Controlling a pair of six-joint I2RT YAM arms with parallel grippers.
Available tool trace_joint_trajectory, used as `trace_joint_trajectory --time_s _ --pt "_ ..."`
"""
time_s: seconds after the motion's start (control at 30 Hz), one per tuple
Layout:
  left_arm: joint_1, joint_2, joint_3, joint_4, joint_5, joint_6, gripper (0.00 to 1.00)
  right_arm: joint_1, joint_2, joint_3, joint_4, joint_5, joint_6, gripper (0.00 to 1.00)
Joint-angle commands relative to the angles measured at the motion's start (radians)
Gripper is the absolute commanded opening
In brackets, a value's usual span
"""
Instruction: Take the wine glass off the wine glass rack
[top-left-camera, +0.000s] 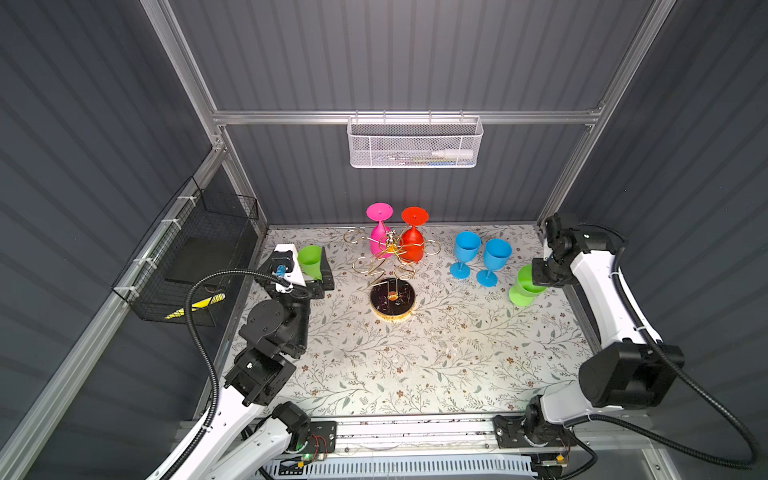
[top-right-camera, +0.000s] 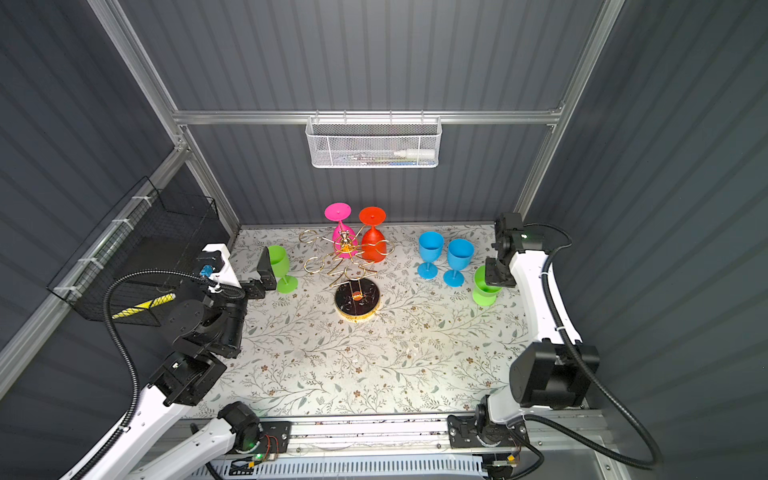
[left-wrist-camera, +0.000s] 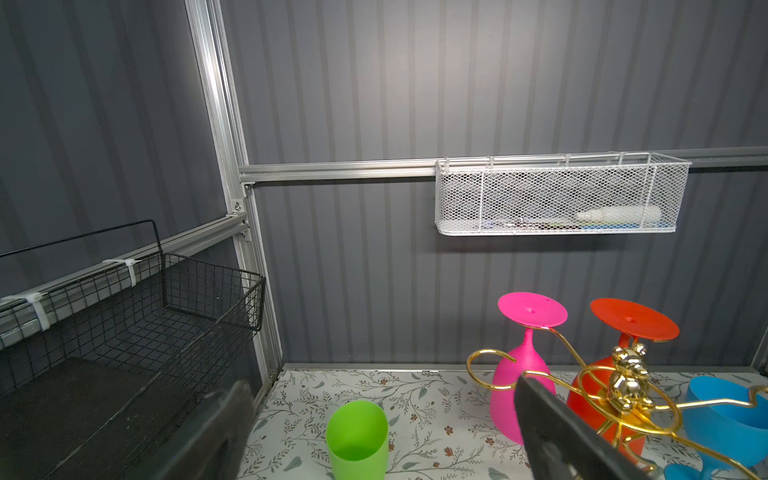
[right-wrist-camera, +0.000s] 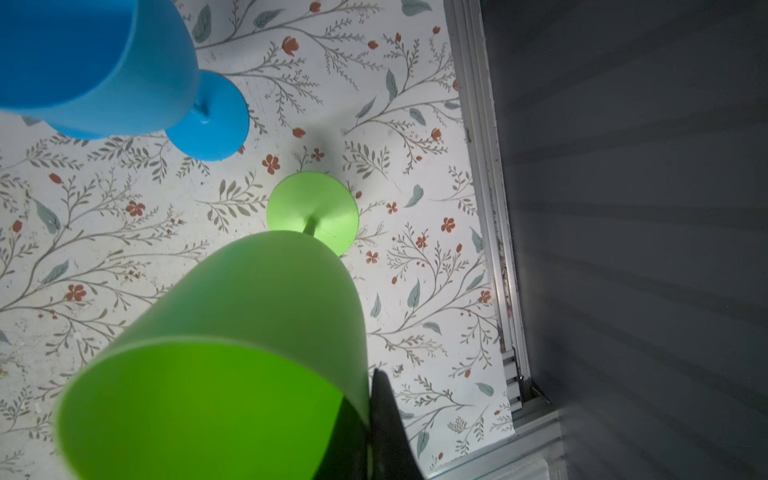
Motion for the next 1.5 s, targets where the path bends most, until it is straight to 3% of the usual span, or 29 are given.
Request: trace_joint_trajectory --time_s 0.0,0.5,1.07,1.47 --pt "0.002 -0.022 0.016 -0.022 -0.017 -0.008 0.99 -0.024 0.065 0.075 0.007 -0.034 -0.019 0.00" --pt "0.002 -0.034 0.047 -0.065 -0.010 -0.042 1.00 -0.053 0.261 0.199 0.007 -0.080 -0.027 0.03" --pt "0.002 -0.010 0.053 -0.078 -0.013 -0.045 1.00 -0.083 0.284 0.233 0.021 -0.126 -0.015 0.12" --pt "0.003 0.109 0.152 -0.164 -0.018 -0.086 0.99 -0.148 0.106 0.198 0.126 -0.290 0.034 0.41"
